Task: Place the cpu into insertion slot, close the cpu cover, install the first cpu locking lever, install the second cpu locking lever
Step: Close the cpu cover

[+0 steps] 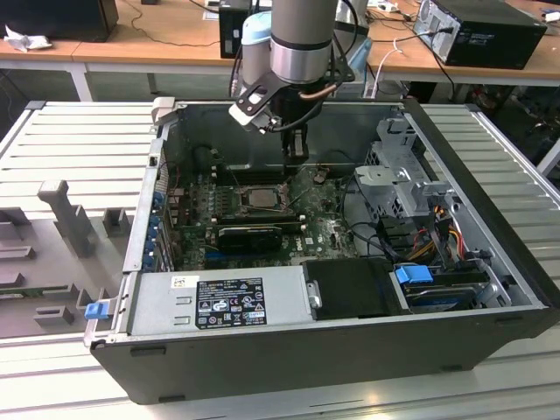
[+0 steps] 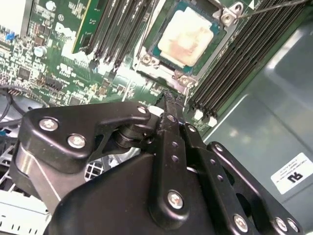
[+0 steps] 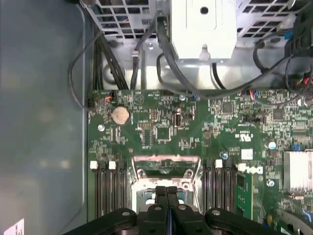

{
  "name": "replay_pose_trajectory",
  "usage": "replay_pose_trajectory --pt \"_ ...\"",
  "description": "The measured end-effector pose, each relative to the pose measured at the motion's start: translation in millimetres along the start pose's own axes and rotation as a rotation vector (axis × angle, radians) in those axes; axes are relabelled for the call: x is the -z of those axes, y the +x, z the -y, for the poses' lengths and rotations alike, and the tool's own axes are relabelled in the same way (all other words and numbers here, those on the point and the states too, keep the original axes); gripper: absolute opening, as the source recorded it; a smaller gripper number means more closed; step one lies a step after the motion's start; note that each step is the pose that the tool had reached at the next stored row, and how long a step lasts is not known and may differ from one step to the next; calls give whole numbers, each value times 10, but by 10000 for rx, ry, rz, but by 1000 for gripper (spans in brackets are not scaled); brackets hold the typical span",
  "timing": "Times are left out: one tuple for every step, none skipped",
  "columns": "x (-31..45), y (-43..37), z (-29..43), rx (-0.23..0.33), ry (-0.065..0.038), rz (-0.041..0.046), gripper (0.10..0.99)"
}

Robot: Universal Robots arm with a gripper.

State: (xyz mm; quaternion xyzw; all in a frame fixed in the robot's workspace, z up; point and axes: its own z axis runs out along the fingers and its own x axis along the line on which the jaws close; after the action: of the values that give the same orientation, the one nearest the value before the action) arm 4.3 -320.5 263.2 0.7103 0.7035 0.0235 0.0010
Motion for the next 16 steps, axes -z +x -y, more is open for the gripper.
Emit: replay_pose_trajectory --pt "13 1 -25 6 -1 -1 106" --pt "19 1 -39 8 0 -2 106" --pt "22 1 -53 10 -1 -4 106" --pt "21 2 -76 12 -1 -5 106" --pt "21 2 -83 11 -1 -3 106" --pt "20 1 -90 11 0 -1 106" --pt "19 1 -108 11 0 -1 106" --pt "16 2 -132 12 0 -2 106" --pt "15 2 -147 13 -1 -3 106" --pt "15 3 -158 15 -1 -4 106" --pt "14 3 -181 20 -1 -4 106" --pt "11 3 -220 27 0 -4 106" --pt "10 3 -253 31 1 -4 106" --pt "7 3 -284 34 2 -3 106" --pt "3 3 -313 36 4 -2 106" --pt "-11 3 -381 38 5 -1 106"
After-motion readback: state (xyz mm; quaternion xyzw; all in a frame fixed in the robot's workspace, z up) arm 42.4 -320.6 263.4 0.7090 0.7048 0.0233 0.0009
